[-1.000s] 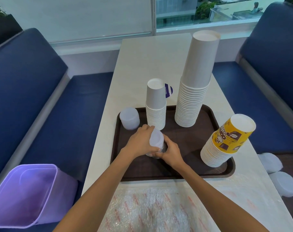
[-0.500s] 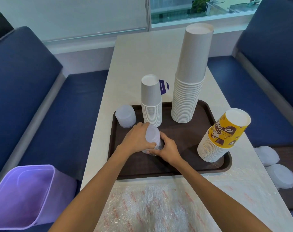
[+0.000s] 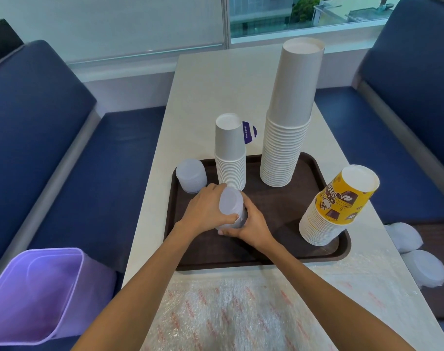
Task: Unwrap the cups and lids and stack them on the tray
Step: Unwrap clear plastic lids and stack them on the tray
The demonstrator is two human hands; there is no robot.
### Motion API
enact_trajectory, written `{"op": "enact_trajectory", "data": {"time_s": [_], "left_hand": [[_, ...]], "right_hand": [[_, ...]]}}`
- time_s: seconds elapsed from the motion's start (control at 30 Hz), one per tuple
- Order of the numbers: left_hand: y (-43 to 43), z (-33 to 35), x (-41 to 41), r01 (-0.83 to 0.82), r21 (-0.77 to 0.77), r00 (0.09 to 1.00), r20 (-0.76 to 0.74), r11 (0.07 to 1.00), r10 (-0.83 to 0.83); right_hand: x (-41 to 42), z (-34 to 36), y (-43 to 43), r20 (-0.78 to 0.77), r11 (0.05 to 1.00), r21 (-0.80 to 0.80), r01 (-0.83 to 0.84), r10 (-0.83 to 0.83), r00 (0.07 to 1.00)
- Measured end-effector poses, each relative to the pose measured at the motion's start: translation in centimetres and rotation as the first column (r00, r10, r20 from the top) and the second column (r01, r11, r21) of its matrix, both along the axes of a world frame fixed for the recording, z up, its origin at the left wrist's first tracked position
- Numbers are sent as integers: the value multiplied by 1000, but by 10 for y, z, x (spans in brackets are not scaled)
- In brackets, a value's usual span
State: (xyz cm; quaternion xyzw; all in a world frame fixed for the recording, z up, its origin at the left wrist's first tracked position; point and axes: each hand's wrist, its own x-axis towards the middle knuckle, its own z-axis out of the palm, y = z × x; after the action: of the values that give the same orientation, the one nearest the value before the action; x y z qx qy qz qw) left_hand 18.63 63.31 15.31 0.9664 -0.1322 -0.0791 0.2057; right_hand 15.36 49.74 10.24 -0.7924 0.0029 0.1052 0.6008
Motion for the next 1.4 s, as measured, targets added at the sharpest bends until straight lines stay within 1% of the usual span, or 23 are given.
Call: {"op": "enact_trajectory", "data": {"time_s": [0.13, 0.23, 0.27, 0.3, 0.37, 0.4, 0.5, 0.7, 0.83, 0.97, 1.1, 1.23, 1.4], "left_hand": [[0, 2, -2, -16, -17, 1000, -23, 1000, 16], [0, 2, -3, -18, -6, 999, -34, 1000, 18], [0, 1, -3, -18, -9, 999, -33, 1000, 17], [0, 2, -3, -17, -16, 999, -35, 1000, 16], [1, 2, -3, -11, -28, 999, -52, 1000, 10], [1, 3, -3, -8, -28, 998, -61, 1000, 6], [1, 6, -3, -1, -24, 997, -78, 1000, -1], [8, 12, -3, -44, -142, 997, -72, 989, 34], [21, 24, 3, -111, -190, 994, -34, 975, 106], [42, 33, 16, -250, -172, 968, -21, 953, 250], [57, 33, 34, -340, -122, 939, 15, 932, 345], [63, 26, 52, -366, -83, 928, 44, 927, 370], [60, 16, 74, -344, -20, 937, 54, 939, 344]], "right_hand": [[-2, -2, 4, 40, 998, -4, 59, -59, 997], [1, 0, 8, 18, 998, -29, -61, 61, 998], [2, 0, 9, 10, 996, -33, -78, 78, 997], [2, 1, 9, 25, 998, -22, -65, 65, 998], [0, -4, 6, 57, 999, 19, 27, -28, 998], [-1, -7, 3, 61, 999, 15, 51, -52, 997], [-4, -7, 0, 51, 997, 48, 66, -68, 996], [-3, -3, 2, 71, 999, 14, 42, -43, 997], [0, -5, 4, 94, 999, -21, 48, -46, 995], [5, -8, 3, 119, 997, -68, 44, -36, 992], [9, -14, 0, 125, 994, -97, 44, -32, 992], [15, -16, -3, 112, 992, -125, 32, -18, 994], [23, -18, -11, 108, 989, -150, 5, 11, 994]]}}
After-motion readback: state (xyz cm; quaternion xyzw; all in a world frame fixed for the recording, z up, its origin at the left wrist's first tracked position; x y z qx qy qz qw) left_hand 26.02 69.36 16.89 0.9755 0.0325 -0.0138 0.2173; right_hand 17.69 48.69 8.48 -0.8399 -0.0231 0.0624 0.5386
